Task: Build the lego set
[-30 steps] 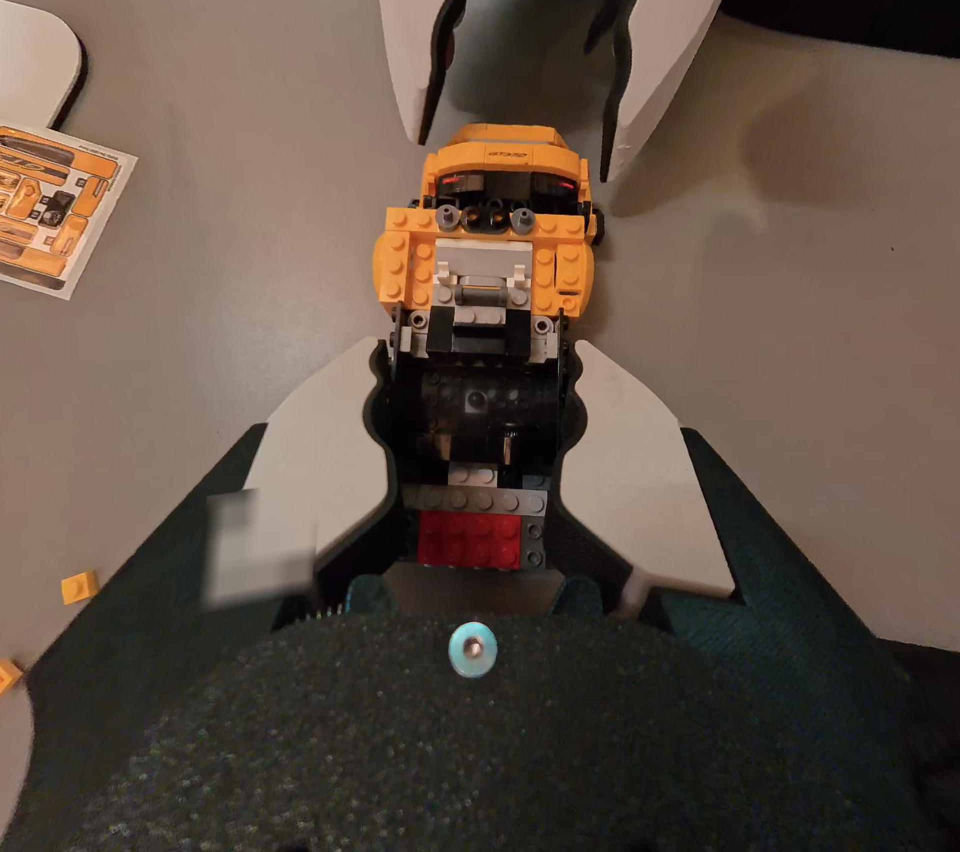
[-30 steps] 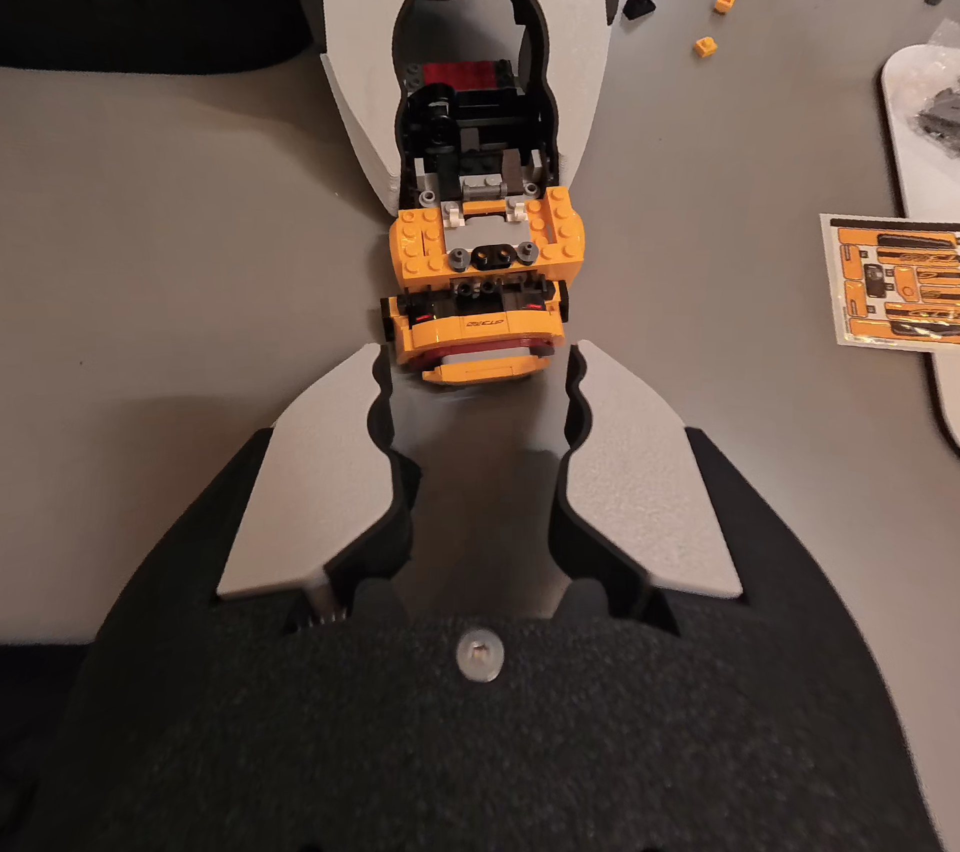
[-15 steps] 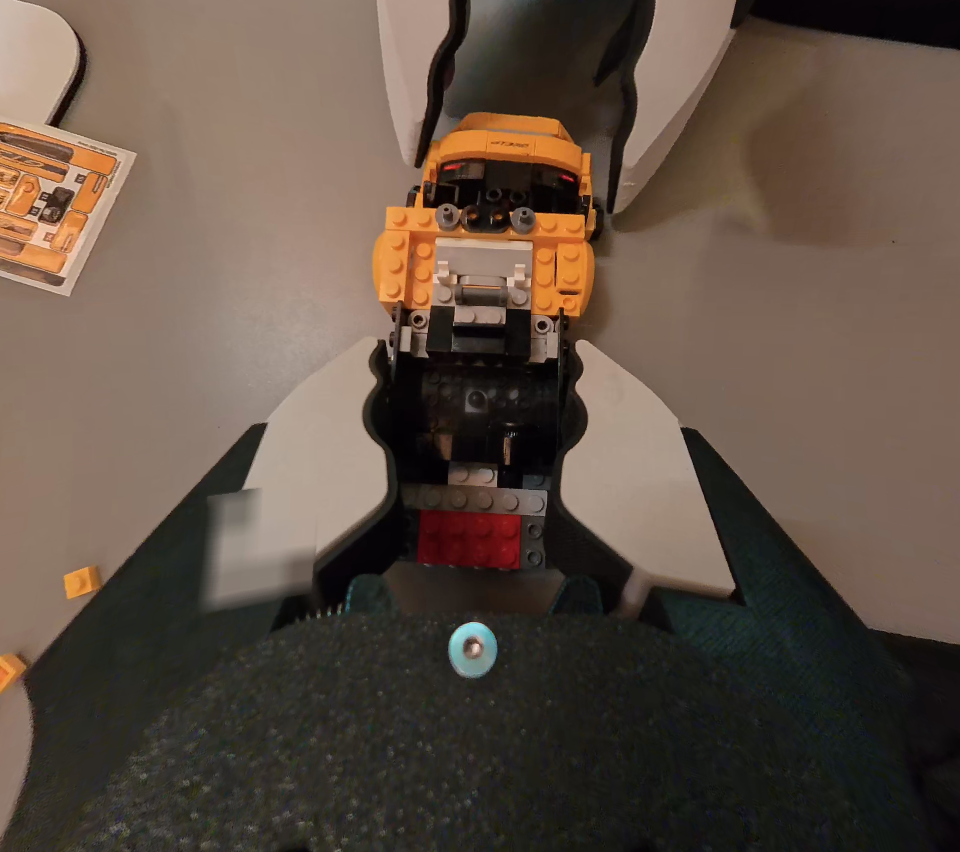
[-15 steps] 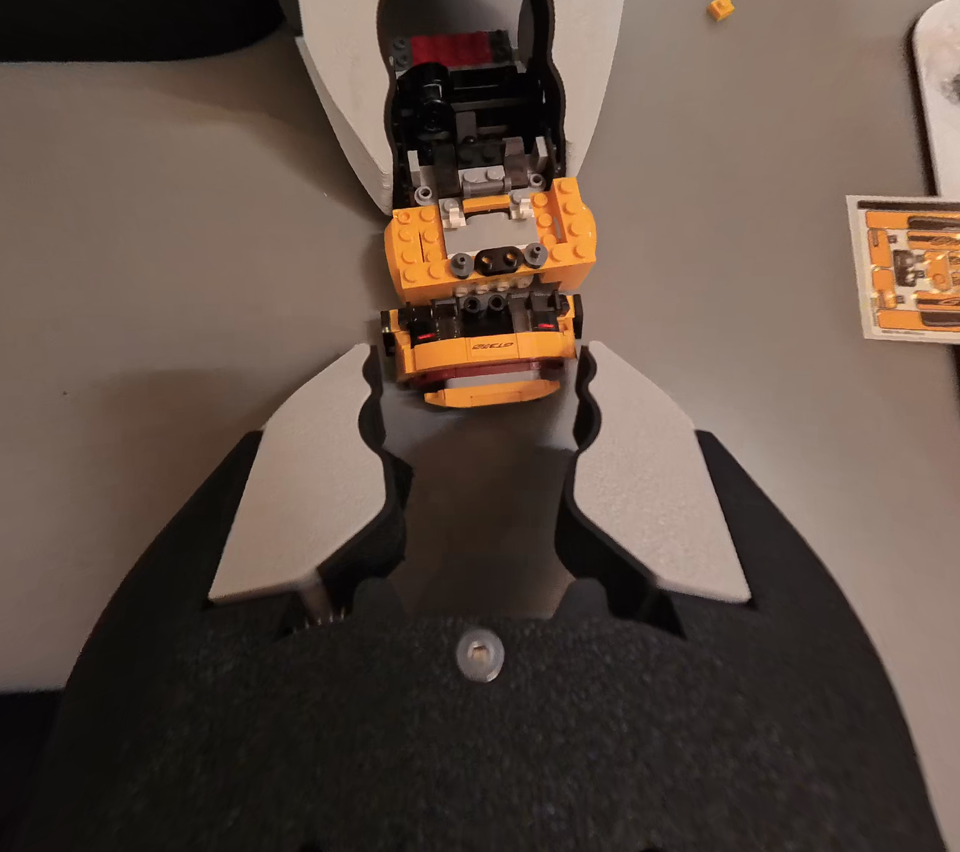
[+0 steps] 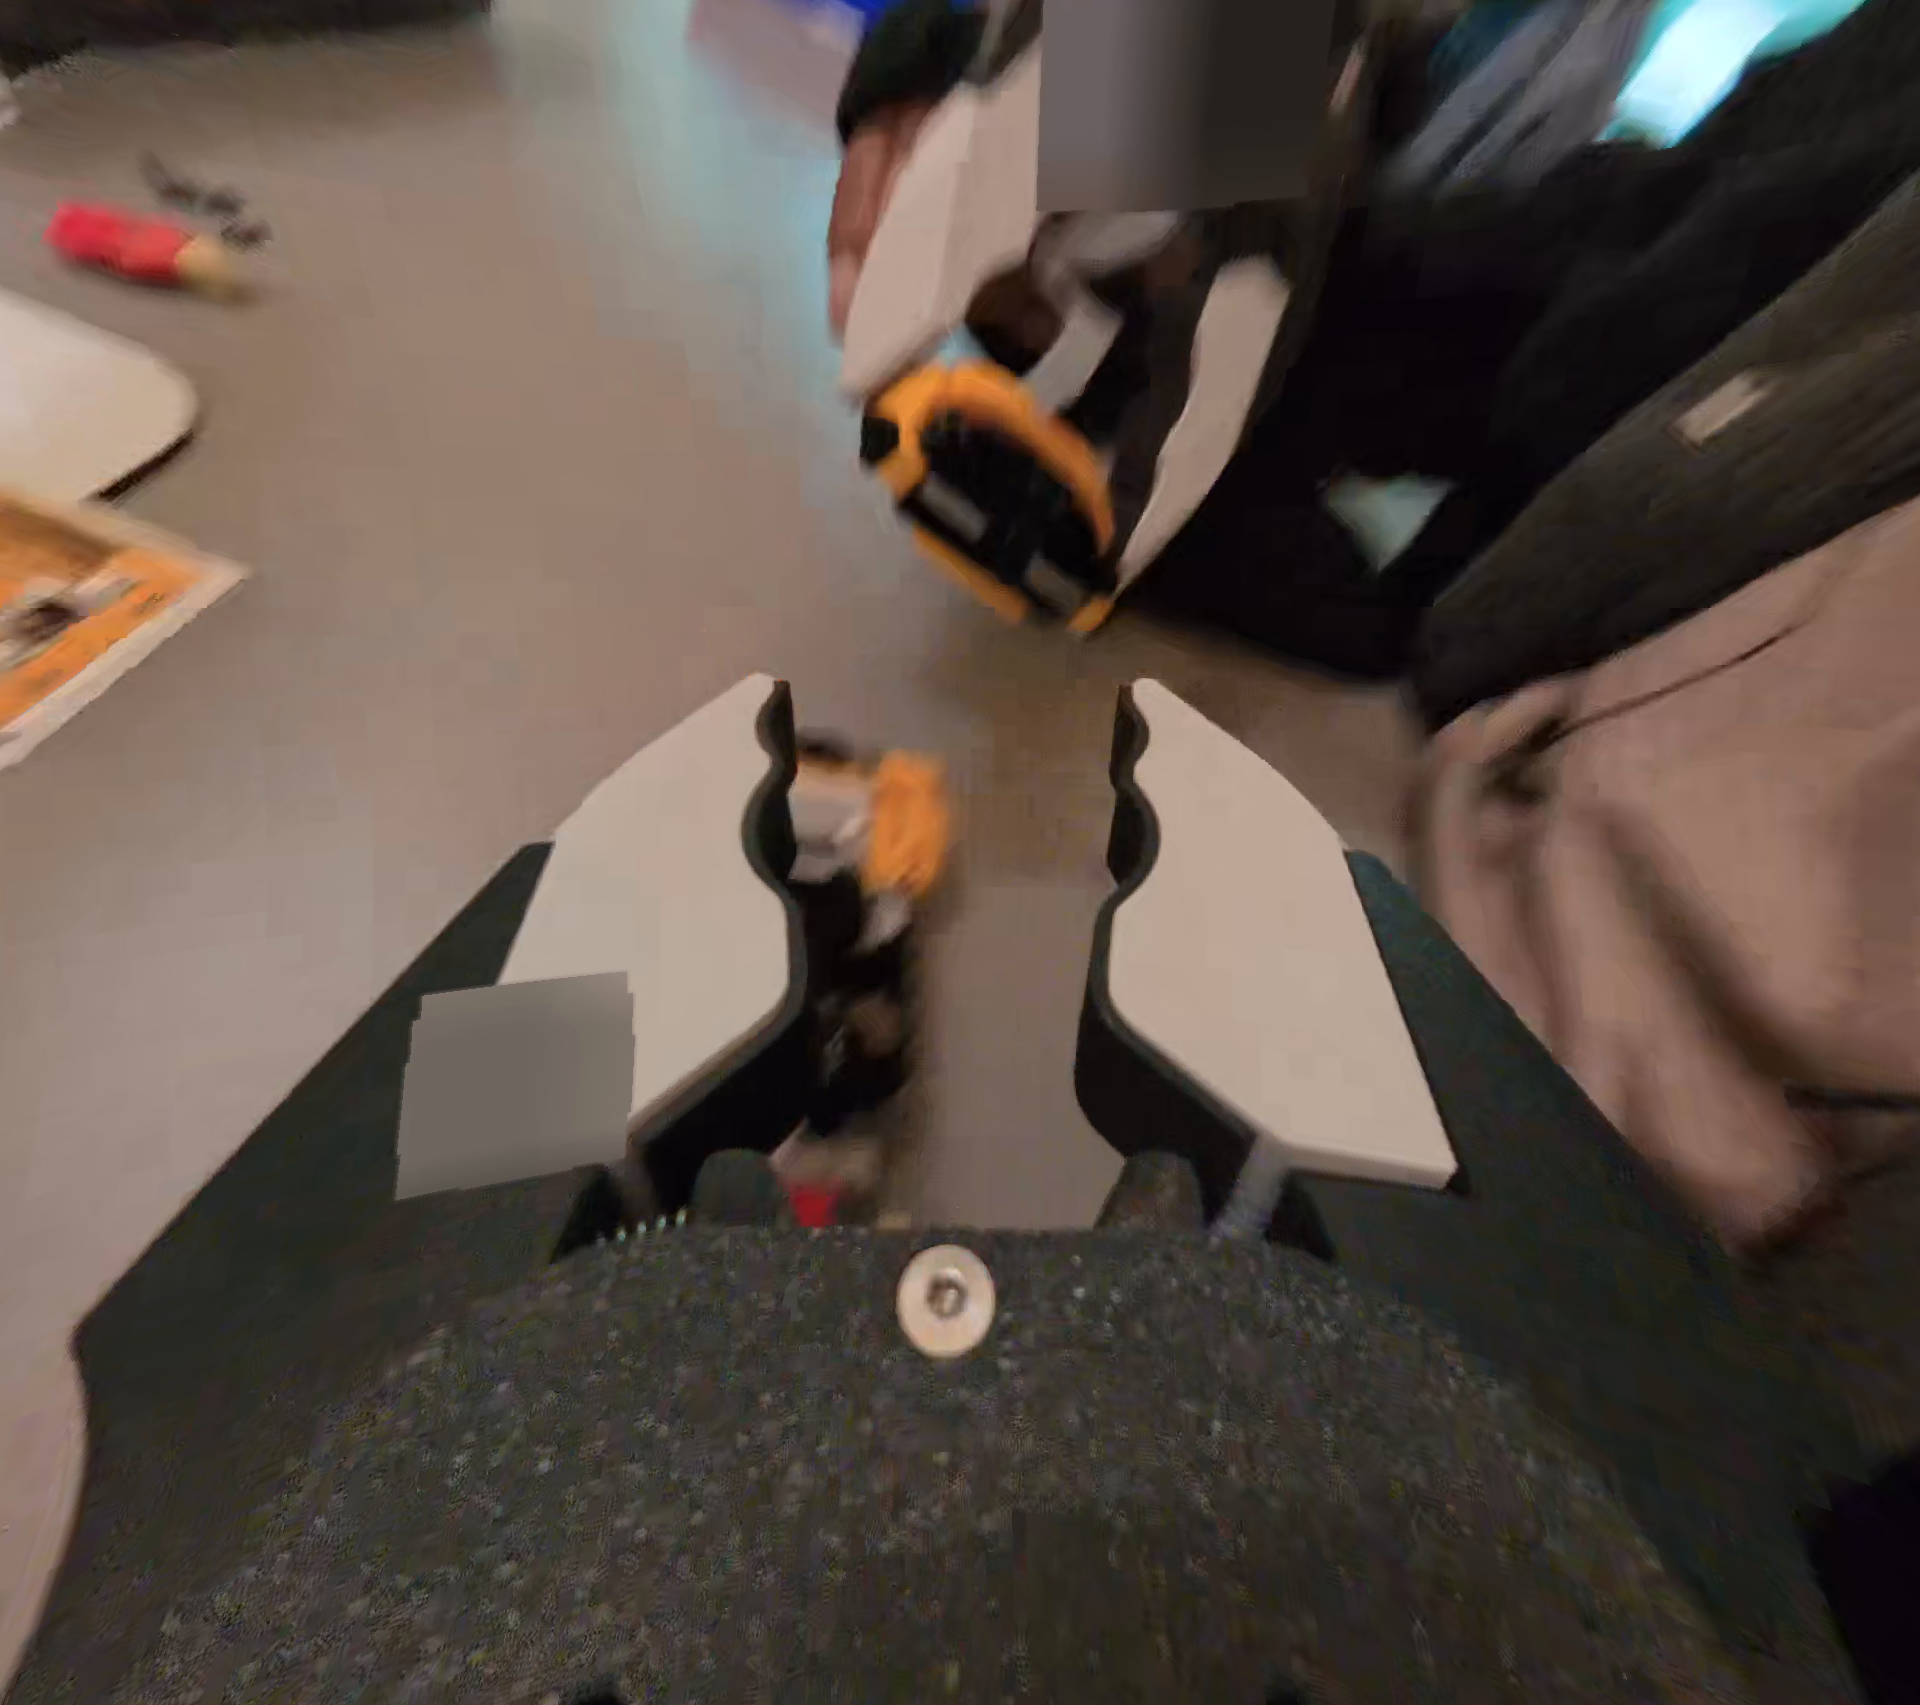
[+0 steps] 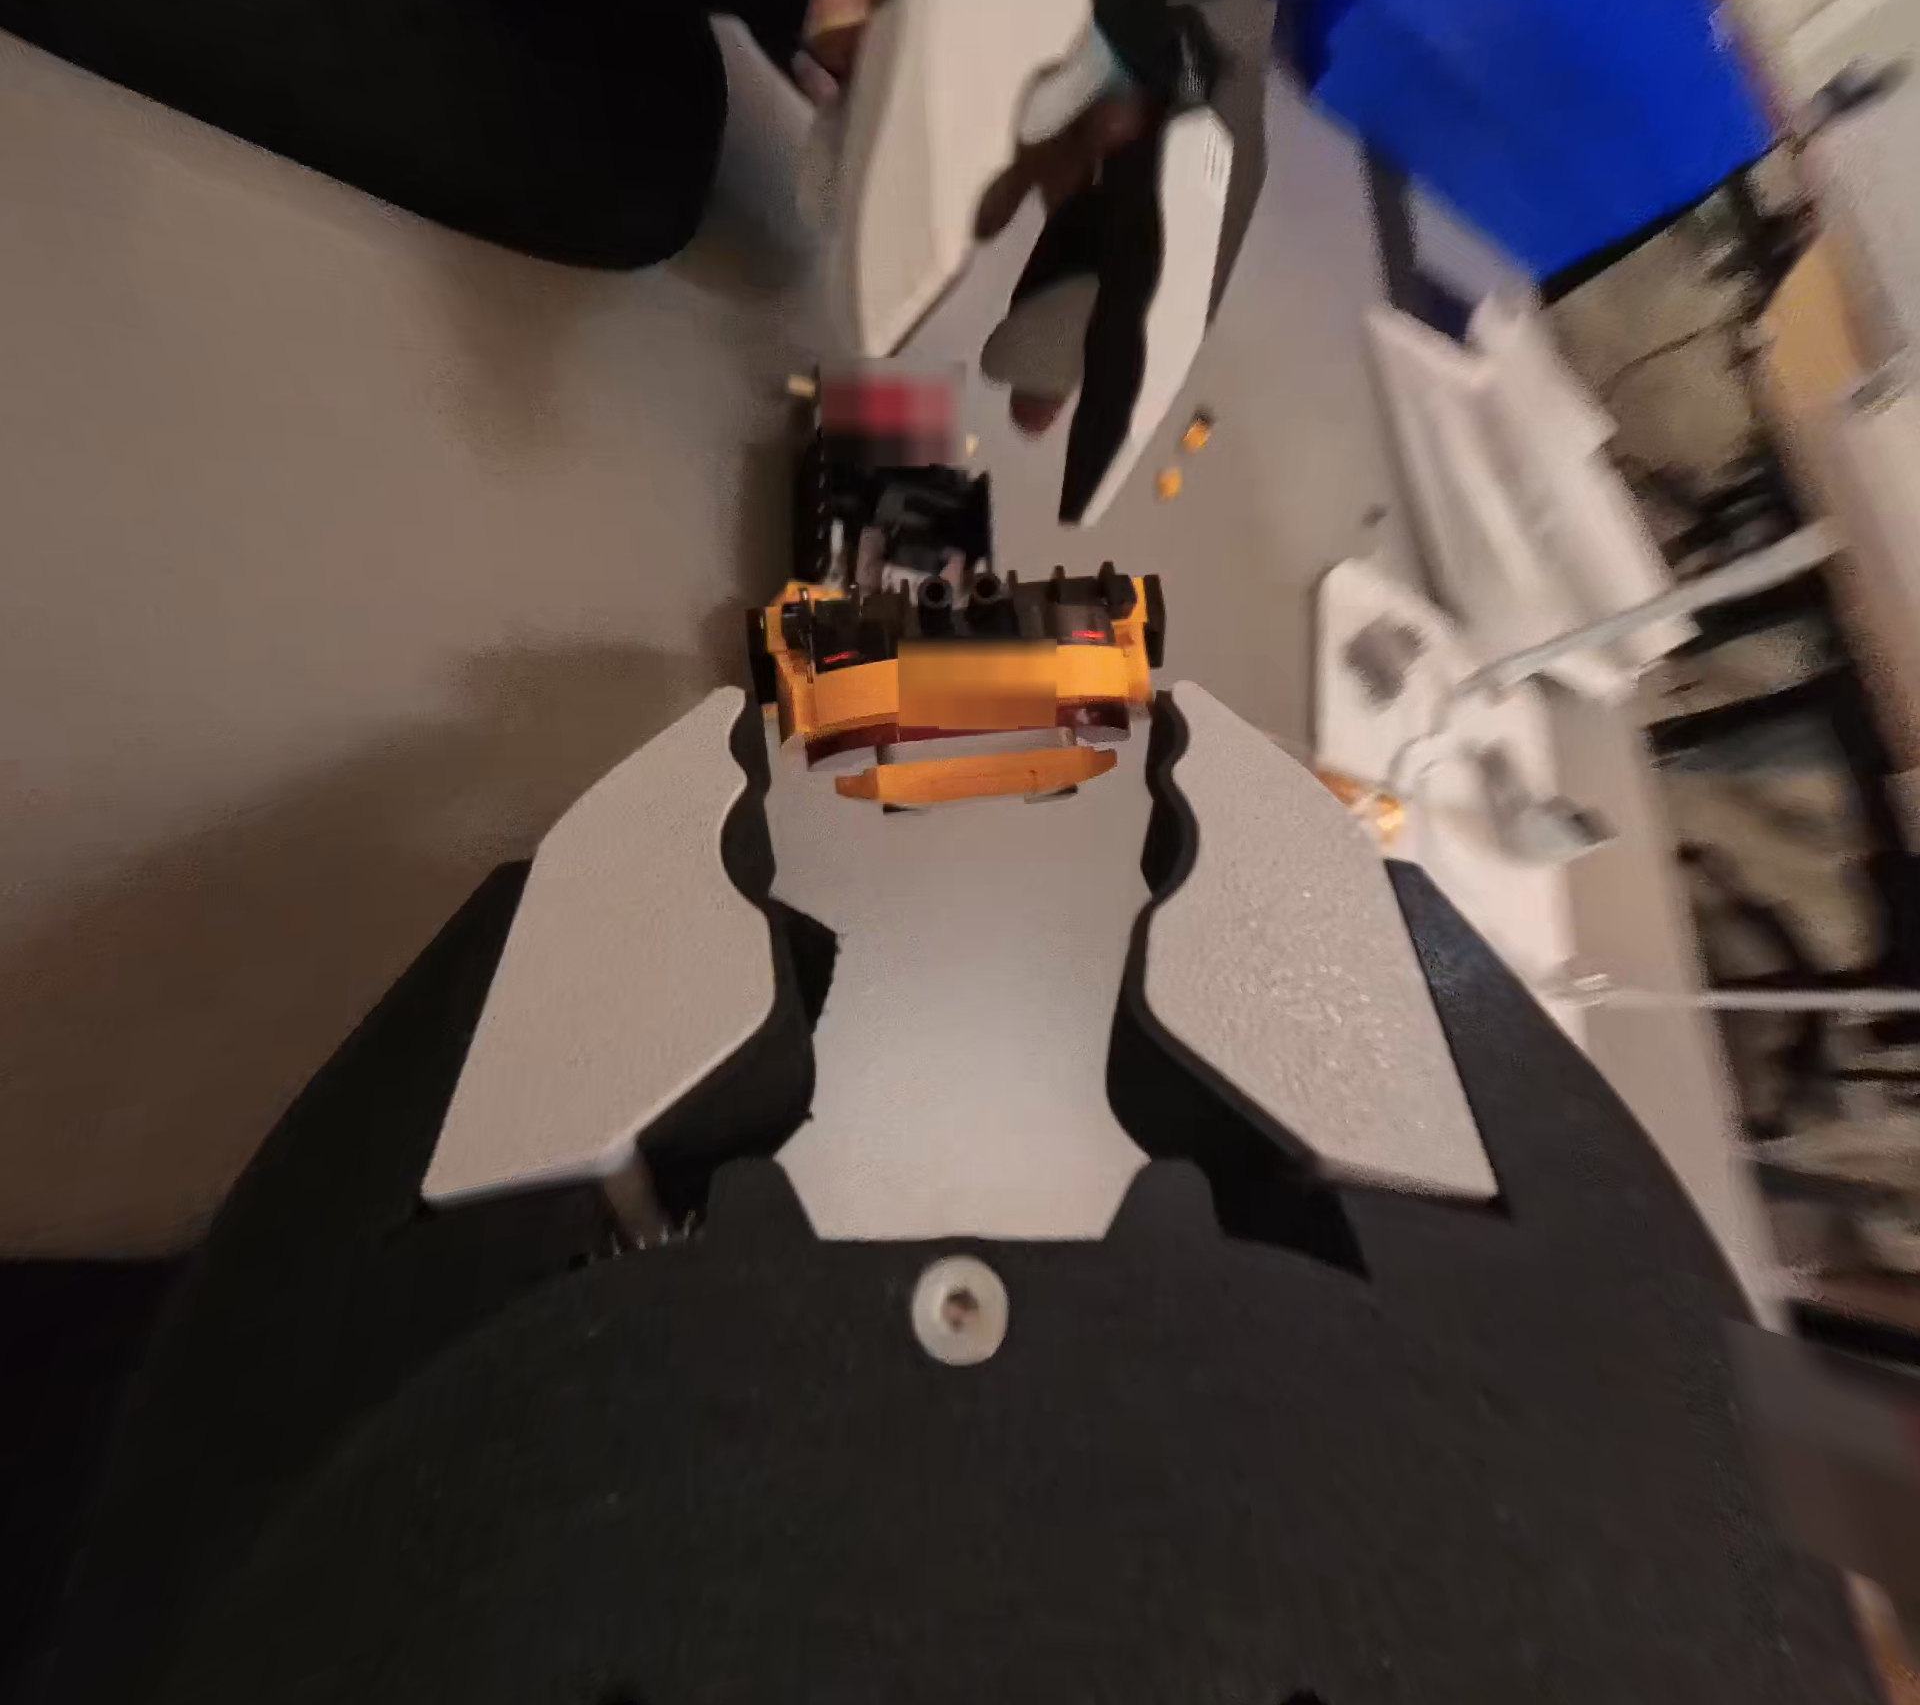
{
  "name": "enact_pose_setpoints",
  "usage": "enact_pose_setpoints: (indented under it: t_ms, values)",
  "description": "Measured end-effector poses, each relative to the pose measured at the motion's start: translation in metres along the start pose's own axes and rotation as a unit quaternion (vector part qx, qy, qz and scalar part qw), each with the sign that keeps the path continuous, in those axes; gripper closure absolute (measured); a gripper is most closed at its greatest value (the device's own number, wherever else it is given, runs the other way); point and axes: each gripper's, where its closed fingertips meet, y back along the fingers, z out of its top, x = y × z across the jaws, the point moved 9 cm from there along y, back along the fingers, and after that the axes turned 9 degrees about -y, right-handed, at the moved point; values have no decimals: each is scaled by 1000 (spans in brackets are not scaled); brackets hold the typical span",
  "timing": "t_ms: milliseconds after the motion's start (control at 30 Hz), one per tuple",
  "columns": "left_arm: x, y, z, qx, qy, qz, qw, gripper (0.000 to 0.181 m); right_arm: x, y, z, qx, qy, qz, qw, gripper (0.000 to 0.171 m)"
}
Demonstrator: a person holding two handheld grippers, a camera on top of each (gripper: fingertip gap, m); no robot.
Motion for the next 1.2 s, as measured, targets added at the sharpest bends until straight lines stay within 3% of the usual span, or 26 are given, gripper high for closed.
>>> enact_pose_setpoints:
  t_ms: [100, 167, 367, 433, 533, 633, 700, 800, 867, 1000, 1100, 1200]
  values:
    - [-7, -9, 12, -110, 102, -105, 983, 125, 14, 4, 23, 12, 124, -60, 990, 101]
    - [-11, -15, 12, -135, 133, -136, 972, 131, 21, 4, 31, 29, 172, -72, 982, 101]
    - [-19, -24, 10, -92, 85, -85, 989, 153, 30, -1, 42, 46, 203, -104, 972, 101]
    - [-18, -20, 13, -104, 67, -59, 991, 153, 26, -1, 42, 39, 166, -118, 978, 102]
    - [-14, -10, 17, -134, 34, 8, 990, 153, 10, 4, 36, -5, -10, -113, 994, 101]
    - [-15, -4, 22, -153, -32, 95, 983, 153, 6, 2, 31, -69, -199, -93, 973, 104]
    - [-19, -6, 25, -150, -80, 146, 975, 153, 7, -4, 33, -83, -229, -132, 961, 106]
    - [-26, -13, 25, -152, -112, 167, 968, 153, 6, -11, 42, -76, -201, -195, 957, 112]
    - [-28, -16, 25, -164, -110, 163, 967, 153, 6, -13, 46, -70, -157, -207, 963, 129]
    - [-24, -14, 23, -164, -79, 125, 975, 152, 4, -12, 41, -67, -85, -200, 974, 130]
    - [-18, -11, 21, -163, -20, 57, 985, 134, -2, -5, 29, -58, -7, -195, 979, 130]
    - [-17, -8, 21, -156, -15, 54, 986, 134, -1, -1, 21, -31, 95, -182, 978, 130]
